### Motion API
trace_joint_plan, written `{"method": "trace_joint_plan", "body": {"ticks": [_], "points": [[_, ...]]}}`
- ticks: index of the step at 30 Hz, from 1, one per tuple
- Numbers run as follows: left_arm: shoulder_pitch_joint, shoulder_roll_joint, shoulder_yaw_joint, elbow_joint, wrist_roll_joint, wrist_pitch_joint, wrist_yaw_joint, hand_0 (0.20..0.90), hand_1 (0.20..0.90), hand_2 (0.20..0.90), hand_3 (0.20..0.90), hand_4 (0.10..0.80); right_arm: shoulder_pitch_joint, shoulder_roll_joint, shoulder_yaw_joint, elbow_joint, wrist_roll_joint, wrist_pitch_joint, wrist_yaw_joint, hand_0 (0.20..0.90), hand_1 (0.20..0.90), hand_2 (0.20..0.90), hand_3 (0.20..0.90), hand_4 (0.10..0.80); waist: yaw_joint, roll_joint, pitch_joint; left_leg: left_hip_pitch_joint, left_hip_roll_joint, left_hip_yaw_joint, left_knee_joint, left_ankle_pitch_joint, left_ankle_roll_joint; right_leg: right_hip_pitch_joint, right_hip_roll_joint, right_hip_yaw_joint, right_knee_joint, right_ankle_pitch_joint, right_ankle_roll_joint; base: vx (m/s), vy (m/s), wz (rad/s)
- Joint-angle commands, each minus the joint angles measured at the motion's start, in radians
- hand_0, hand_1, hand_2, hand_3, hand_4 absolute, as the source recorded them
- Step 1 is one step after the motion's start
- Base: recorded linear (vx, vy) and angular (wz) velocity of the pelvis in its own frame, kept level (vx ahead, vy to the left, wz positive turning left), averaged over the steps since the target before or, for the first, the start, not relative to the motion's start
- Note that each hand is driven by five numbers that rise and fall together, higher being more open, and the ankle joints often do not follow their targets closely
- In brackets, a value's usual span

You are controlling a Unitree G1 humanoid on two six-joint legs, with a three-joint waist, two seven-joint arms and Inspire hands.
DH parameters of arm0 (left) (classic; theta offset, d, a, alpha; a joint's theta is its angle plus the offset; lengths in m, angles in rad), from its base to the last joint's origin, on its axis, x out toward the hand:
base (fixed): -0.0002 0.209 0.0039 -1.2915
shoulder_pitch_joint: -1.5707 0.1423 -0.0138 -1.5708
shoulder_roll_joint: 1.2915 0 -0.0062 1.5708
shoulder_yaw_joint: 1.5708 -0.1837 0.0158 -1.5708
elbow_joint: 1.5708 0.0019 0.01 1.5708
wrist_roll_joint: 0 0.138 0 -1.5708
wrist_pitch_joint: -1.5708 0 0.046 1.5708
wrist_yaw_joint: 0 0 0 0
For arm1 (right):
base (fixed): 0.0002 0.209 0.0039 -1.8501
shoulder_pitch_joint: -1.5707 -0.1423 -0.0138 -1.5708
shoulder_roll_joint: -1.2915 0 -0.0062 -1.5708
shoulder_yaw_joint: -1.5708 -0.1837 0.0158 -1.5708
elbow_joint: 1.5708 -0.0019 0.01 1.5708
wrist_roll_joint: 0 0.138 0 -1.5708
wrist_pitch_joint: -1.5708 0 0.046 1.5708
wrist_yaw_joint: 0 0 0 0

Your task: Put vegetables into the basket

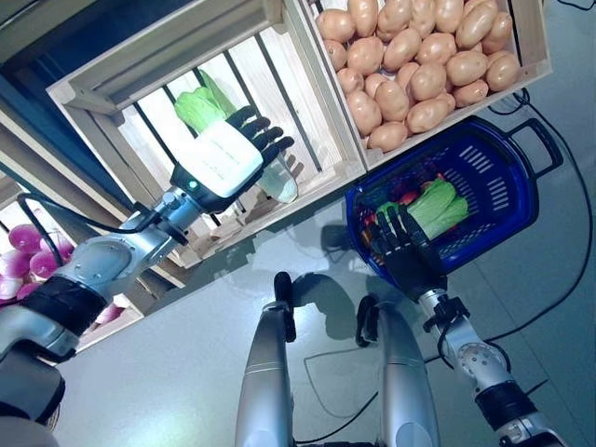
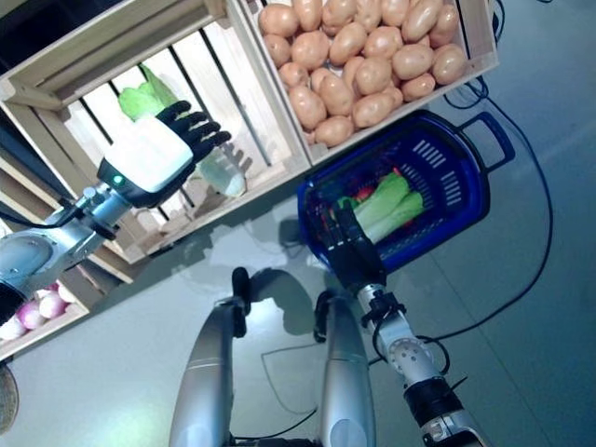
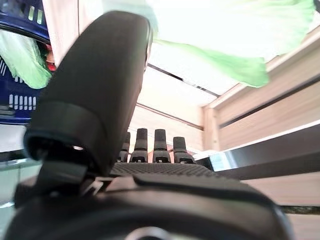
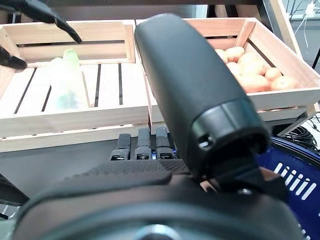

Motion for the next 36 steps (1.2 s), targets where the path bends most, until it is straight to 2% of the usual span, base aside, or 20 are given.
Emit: {"method": "trace_joint_plan", "body": {"ticks": [1, 2, 8, 11, 16, 22, 28, 31, 33, 36], "points": [[-0.128, 0.005, 0.047, -0.006, 0.032, 0.007, 0.102, 0.900, 0.900, 0.900, 0.900, 0.800, -0.051, -0.030, -0.012, -0.167, -0.004, -0.019, 0.011, 0.900, 0.900, 0.900, 0.900, 0.800, -0.024, -0.017, -0.001, 0.012, 0.020, 0.057, 0.133, -0.180, 0.025, 0.001, -0.005, 0.045, -0.094, 0.148, 0.026, -0.014, 0.069, -0.19], [-0.127, 0.001, 0.041, 0.001, 0.033, 0.007, 0.092, 0.900, 0.900, 0.900, 0.900, 0.800, -0.051, -0.034, -0.011, -0.169, -0.005, -0.019, 0.007, 0.900, 0.900, 0.900, 0.900, 0.800, -0.025, -0.018, -0.001, 0.024, 0.019, 0.054, 0.143, -0.207, 0.020, 0.014, -0.004, 0.050, -0.085, 0.126, 0.034, 0.055, 0.056, -0.13], [-0.149, -0.042, -0.021, 0.104, 0.034, 0.020, 0.008, 0.900, 0.900, 0.900, 0.900, 0.800, -0.077, -0.053, -0.019, -0.184, -0.029, -0.040, -0.016, 0.900, 0.900, 0.900, 0.900, 0.800, -0.036, -0.021, -0.001, -0.012, 0.026, 0.055, 0.193, -0.239, 0.023, -0.033, -0.011, 0.059, -0.036, 0.109, 0.038, -0.011, 0.053, -0.07], [-0.137, -0.070, -0.041, 0.151, 0.079, 0.061, -0.013, 0.900, 0.900, 0.900, 0.900, 0.800, -0.083, -0.059, -0.026, -0.188, -0.033, -0.038, -0.020, 0.900, 0.900, 0.900, 0.900, 0.800, -0.041, -0.024, -0.001, -0.032, 0.032, 0.051, 0.225, -0.254, 0.023, -0.056, -0.015, 0.065, -0.012, 0.102, 0.040, -0.016, 0.045, -0.01], [-0.117, -0.098, -0.040, 0.211, 0.138, 0.131, 0.049, 0.900, 0.900, 0.900, 0.900, 0.800, -0.084, -0.074, -0.033, -0.192, -0.044, -0.042, -0.002, 0.900, 0.900, 0.900, 0.900, 0.800, -0.043, -0.027, -0.001, -0.073, 0.038, 0.046, 0.283, -0.283, 0.025, -0.097, -0.021, 0.074, 0.036, 0.082, 0.040, -0.014, 0.032, -0.01], [-0.102, -0.133, -0.014, 0.258, 0.132, 0.223, 0.143, 0.900, 0.900, 0.900, 0.900, 0.800, -0.072, -0.078, -0.051, -0.200, -0.068, -0.036, 0.012, 0.900, 0.900, 0.900, 0.900, 0.800, -0.043, -0.031, -0.001, -0.130, 0.044, 0.033, 0.340, -0.307, 0.024, -0.157, -0.031, 0.078, 0.098, 0.061, 0.040, -0.011, 0.021, 0.01], [-0.114, -0.166, -0.014, 0.287, 0.198, 0.265, 0.147, 0.900, 0.900, 0.900, 0.900, 0.800, -0.068, -0.086, -0.074, -0.226, -0.095, -0.051, 0.009, 0.900, 0.900, 0.900, 0.900, 0.800, -0.048, -0.039, -0.001, -0.191, 0.046, 0.023, 0.386, -0.321, 0.026, -0.216, -0.037, 0.081, 0.141, 0.049, 0.040, 0.000, 0.000, 0.00], [-0.125, -0.163, -0.015, 0.284, 0.211, 0.306, 0.164, 0.900, 0.900, 0.900, 0.900, 0.800, -0.062, -0.093, -0.084, -0.240, -0.102, -0.060, 0.012, 0.900, 0.900, 0.900, 0.900, 0.800, -0.050, -0.041, -0.001, -0.228, 0.046, 0.016, 0.424, -0.330, 0.025, -0.251, -0.041, 0.085, 0.171, 0.043, 0.039, 0.000, 0.000, 0.00], [-0.128, -0.159, -0.014, 0.290, 0.269, 0.294, 0.174, 0.900, 0.900, 0.900, 0.900, 0.800, -0.056, -0.092, -0.095, -0.244, -0.100, -0.054, 0.021, 0.900, 0.900, 0.900, 0.900, 0.800, -0.052, -0.041, -0.001, -0.252, 0.048, 0.012, 0.450, -0.336, 0.024, -0.273, -0.043, 0.088, 0.192, 0.039, 0.038, -0.005, 0.012, 0.02], [-0.127, -0.156, -0.017, 0.272, 0.270, 0.313, 0.164, 0.900, 0.900, 0.900, 0.900, 0.800, -0.053, -0.098, -0.104, -0.260, -0.094, -0.041, 0.024, 0.900, 0.900, 0.900, 0.900, 0.800, -0.053, -0.041, -0.001, -0.273, 0.047, 0.010, 0.463, -0.337, 0.027, -0.294, -0.043, 0.091, 0.207, 0.038, 0.038, -0.007, 0.012, -0.01]]}}
